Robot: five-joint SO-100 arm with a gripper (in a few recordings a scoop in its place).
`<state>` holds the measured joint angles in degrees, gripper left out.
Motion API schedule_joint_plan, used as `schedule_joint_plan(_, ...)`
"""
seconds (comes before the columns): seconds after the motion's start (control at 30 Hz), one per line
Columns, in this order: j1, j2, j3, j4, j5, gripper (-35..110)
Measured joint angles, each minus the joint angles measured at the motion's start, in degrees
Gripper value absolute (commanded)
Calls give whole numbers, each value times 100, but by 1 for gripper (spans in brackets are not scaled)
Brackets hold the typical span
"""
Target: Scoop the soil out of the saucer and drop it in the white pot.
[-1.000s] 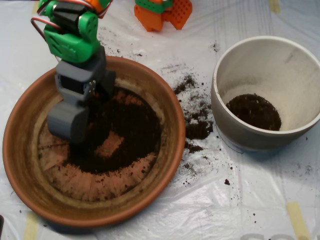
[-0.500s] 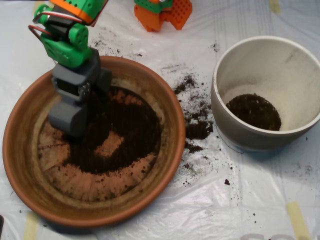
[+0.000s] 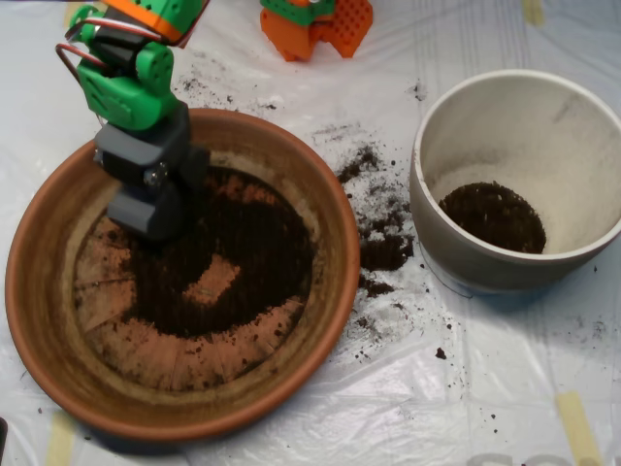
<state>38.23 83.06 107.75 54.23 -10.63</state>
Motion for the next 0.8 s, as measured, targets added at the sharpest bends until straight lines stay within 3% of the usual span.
schedule_joint_plan(0.3,-773,879,466,149,88,0)
schedule_joint_plan(0.8,-2048,3050,-176,1960,352,-1)
